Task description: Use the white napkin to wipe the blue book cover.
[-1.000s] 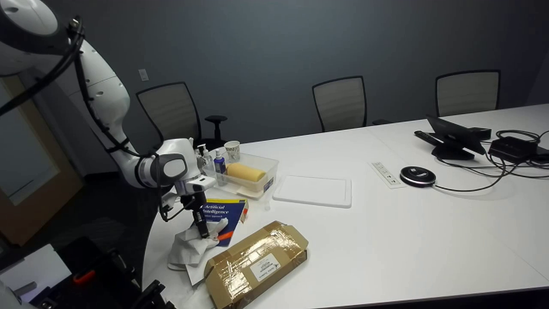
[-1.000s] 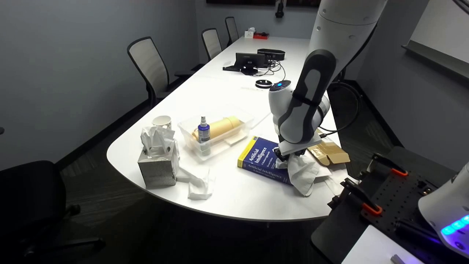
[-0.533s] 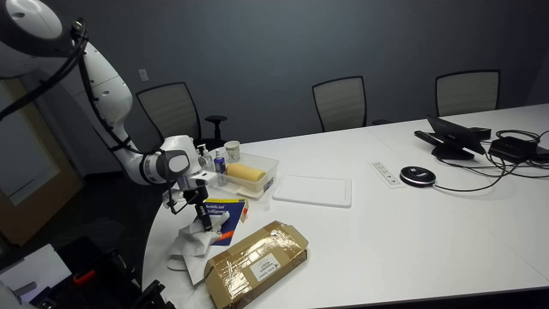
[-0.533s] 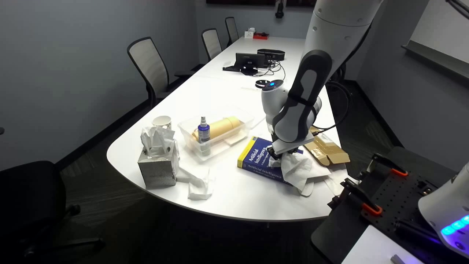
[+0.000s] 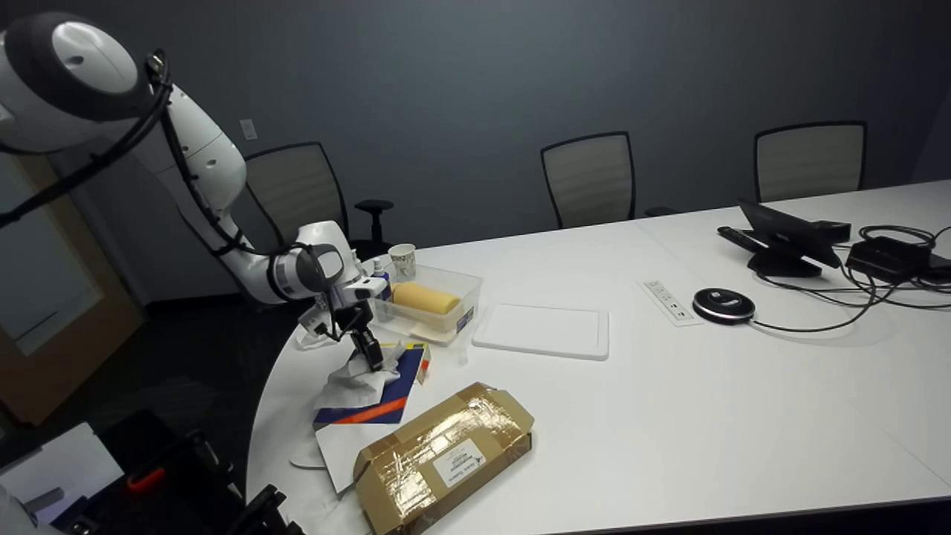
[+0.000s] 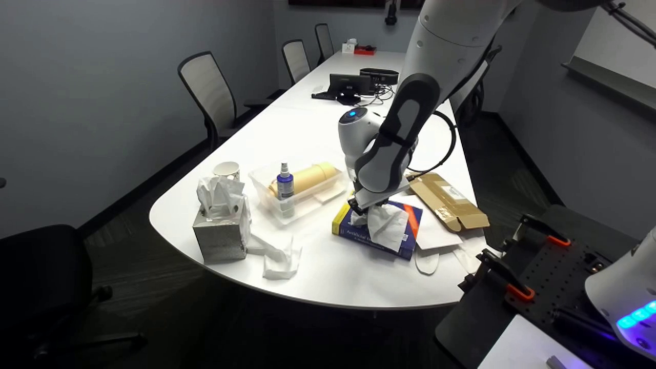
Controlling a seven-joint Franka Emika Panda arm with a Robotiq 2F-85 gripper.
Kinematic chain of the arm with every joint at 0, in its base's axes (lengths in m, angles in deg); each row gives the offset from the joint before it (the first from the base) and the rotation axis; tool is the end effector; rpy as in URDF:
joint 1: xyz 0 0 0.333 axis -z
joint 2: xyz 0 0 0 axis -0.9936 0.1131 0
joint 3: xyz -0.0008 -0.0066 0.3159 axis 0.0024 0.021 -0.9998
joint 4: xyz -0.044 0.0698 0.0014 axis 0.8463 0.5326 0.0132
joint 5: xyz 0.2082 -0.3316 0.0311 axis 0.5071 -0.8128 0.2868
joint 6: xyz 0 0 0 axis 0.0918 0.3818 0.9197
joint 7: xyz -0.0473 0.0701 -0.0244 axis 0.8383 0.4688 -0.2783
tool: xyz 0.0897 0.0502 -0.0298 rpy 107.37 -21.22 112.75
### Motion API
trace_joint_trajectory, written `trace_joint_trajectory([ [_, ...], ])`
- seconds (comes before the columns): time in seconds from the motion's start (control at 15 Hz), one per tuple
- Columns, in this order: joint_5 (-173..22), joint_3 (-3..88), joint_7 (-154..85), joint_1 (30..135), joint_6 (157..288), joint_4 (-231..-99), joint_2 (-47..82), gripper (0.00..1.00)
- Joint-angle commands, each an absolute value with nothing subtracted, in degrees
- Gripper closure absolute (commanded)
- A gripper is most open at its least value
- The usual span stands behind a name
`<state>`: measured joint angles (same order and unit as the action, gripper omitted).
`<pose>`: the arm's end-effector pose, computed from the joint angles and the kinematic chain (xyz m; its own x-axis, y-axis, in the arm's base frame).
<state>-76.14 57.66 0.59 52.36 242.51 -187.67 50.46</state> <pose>0.5472 0.1046 0.0322 0.9464 -0.3194 0.0475 -0.3186 -0.8992 0.3001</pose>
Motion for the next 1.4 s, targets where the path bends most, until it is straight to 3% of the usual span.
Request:
trace_joint_trajectory([
  [0.0, -78.0, 54.1, -0.6, 55.8, 239.1, -180.3, 54.0, 0.97],
  [0.47, -78.8, 51.2, 0.4, 58.9, 237.2, -180.7, 53.4, 0.97],
  [1.33, -76.9, 52.1, 10.6, 60.1, 242.1, -199.7, 45.0, 0.97],
])
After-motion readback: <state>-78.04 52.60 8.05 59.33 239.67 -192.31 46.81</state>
